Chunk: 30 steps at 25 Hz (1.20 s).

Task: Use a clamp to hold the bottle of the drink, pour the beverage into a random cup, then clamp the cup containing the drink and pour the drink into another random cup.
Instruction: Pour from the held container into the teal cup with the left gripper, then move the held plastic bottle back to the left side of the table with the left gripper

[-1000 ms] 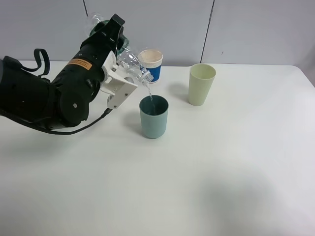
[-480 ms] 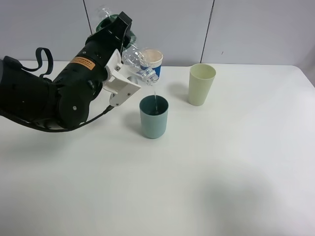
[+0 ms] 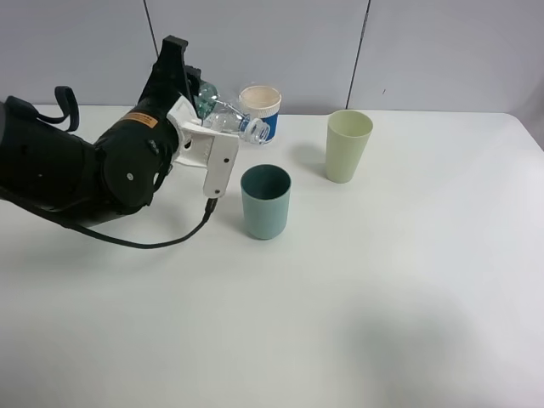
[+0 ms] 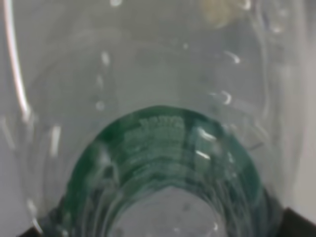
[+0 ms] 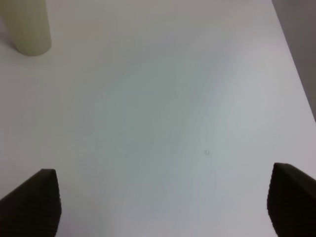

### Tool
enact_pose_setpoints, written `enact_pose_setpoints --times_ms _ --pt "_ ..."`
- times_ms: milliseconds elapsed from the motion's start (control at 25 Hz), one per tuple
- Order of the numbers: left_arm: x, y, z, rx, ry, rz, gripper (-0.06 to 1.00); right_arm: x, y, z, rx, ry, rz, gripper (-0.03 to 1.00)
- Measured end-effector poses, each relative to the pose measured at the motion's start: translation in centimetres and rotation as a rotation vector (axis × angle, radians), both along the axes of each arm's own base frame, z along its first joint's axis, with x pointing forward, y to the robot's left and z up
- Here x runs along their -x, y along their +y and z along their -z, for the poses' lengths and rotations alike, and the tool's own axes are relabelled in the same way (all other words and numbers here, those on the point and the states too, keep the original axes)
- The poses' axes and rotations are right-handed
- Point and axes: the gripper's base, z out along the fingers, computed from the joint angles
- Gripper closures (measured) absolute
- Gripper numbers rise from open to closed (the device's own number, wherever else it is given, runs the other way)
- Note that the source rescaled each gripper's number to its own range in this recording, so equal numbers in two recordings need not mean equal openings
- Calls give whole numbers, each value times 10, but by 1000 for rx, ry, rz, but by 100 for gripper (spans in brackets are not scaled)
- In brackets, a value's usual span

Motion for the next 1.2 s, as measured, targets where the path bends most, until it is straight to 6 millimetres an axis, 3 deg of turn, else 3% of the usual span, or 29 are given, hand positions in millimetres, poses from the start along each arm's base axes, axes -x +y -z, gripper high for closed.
enact_pose_setpoints --times_ms 160,480,960,1200 --pt "0 1 6 92 91 -6 94 0 0 0 0 0 0 45" --pt "5 5 -4 439 151 -18 94 0 0 0 0 0 0 45" --pt "19 47 -3 1135 306 -18 94 0 0 0 0 0 0 45" --pt "21 69 9 1419 458 -37 94 0 0 0 0 0 0 45"
